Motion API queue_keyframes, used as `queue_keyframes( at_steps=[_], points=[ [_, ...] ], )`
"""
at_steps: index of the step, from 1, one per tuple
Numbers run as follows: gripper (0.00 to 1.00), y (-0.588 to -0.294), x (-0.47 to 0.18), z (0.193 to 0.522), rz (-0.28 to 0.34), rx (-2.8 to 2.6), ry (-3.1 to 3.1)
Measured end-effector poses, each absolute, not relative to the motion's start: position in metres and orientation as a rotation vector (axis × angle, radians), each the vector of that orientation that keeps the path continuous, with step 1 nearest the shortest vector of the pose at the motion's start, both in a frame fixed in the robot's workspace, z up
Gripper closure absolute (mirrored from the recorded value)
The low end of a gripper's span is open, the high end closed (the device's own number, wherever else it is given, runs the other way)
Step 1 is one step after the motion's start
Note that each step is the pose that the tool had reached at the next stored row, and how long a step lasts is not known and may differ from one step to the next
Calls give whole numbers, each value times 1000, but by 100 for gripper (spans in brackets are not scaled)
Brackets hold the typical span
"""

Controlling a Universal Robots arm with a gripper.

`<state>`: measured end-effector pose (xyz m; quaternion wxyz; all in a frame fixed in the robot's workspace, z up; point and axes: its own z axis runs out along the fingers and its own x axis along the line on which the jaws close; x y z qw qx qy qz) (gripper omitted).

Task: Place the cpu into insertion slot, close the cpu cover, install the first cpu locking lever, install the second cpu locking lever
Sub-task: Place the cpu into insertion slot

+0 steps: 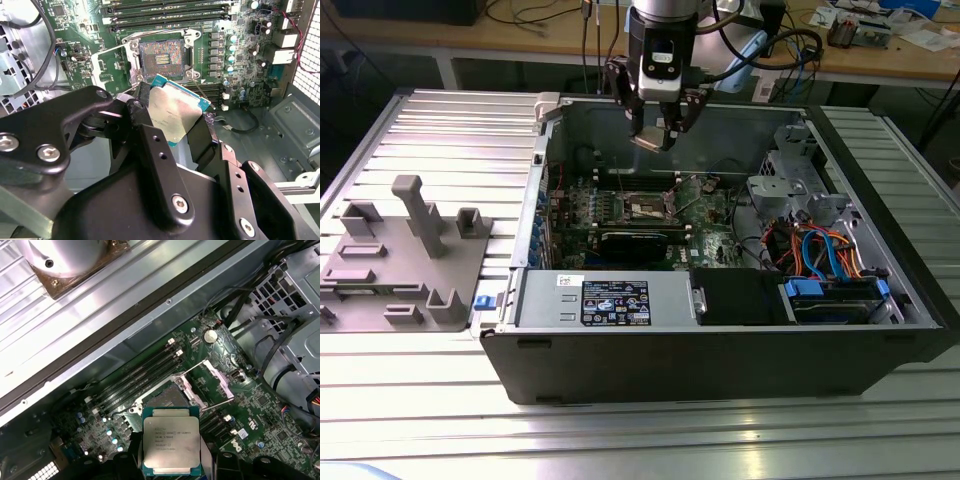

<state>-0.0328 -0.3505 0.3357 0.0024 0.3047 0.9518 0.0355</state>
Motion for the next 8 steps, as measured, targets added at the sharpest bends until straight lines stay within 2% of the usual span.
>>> queue_keyframes(
  at_steps=[8],
  points=[
    [46,-351,-33,336,111,973,2979]
  ],
)
